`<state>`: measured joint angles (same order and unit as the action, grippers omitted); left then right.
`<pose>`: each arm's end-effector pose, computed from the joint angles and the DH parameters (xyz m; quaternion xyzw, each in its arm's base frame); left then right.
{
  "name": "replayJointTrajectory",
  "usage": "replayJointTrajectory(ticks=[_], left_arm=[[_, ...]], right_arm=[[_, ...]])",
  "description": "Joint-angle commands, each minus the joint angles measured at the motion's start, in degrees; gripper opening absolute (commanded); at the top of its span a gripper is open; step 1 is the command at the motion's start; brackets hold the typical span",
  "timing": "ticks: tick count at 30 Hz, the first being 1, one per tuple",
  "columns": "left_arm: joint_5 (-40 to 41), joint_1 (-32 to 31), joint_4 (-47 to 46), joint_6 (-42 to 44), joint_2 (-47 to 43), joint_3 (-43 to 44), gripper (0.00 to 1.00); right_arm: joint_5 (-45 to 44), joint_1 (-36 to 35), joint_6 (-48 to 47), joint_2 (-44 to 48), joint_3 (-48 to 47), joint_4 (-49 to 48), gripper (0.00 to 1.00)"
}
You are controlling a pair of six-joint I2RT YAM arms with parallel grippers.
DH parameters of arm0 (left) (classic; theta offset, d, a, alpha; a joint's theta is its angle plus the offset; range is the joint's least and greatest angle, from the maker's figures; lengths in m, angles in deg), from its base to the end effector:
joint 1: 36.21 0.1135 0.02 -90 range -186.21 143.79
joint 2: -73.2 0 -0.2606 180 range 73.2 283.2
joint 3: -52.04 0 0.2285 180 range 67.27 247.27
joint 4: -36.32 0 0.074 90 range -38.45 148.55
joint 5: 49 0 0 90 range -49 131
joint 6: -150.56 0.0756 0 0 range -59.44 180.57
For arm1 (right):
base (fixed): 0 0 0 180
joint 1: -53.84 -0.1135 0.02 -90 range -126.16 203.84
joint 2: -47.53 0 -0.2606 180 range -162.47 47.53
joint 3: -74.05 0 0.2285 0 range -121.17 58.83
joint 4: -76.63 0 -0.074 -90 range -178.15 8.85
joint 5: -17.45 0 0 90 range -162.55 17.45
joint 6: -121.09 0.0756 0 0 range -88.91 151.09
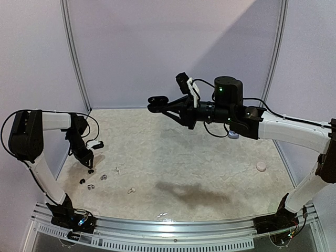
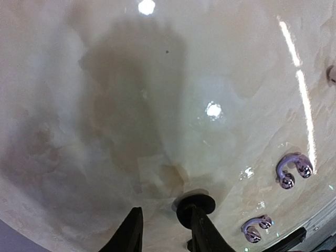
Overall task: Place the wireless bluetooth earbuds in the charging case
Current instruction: Pick up the right earbud from the center of the board.
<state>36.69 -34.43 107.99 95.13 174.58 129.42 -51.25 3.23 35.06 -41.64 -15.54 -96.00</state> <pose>0.2655 0.0026 0.1274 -0.2799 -0.9580 0.0511 0.0352 0.2251 0.3174 0.3583 -0.4038 0.6272 0.4217 0.5156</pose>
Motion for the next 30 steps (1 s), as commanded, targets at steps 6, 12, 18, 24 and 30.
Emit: replayJointTrajectory(ticks=[6,12,18,24,30], left_arm=[[-0.1,0.1,-1.5,1.6,1.3,-3.0,0.3],[-1.8,0.1,-0.9,2.5,-0.7,-4.8,0.3],[-2.7,0.0,-0.4,3.8,-2.8,-7.0,0.28],[-3.5,0.0,-0.2,3.8,-3.6,-8.0,0.27],[-4.5,0.0,0.3,3.9,-2.9,-8.3,0.15]], right_arm=[[-0.4,-0.2,0.9,-0.2,-1.4,0.6,0.0],[-0.8,-0.2,1.0,0.0,-1.4,1.1,0.0],[-1.4,-0.2,0.9,0.1,-1.5,1.4,0.0],[-1.6,-0.2,0.5,0.1,-1.6,1.6,0.0],[-2.1,-0.2,0.1,0.2,-1.6,2.1,0.0]])
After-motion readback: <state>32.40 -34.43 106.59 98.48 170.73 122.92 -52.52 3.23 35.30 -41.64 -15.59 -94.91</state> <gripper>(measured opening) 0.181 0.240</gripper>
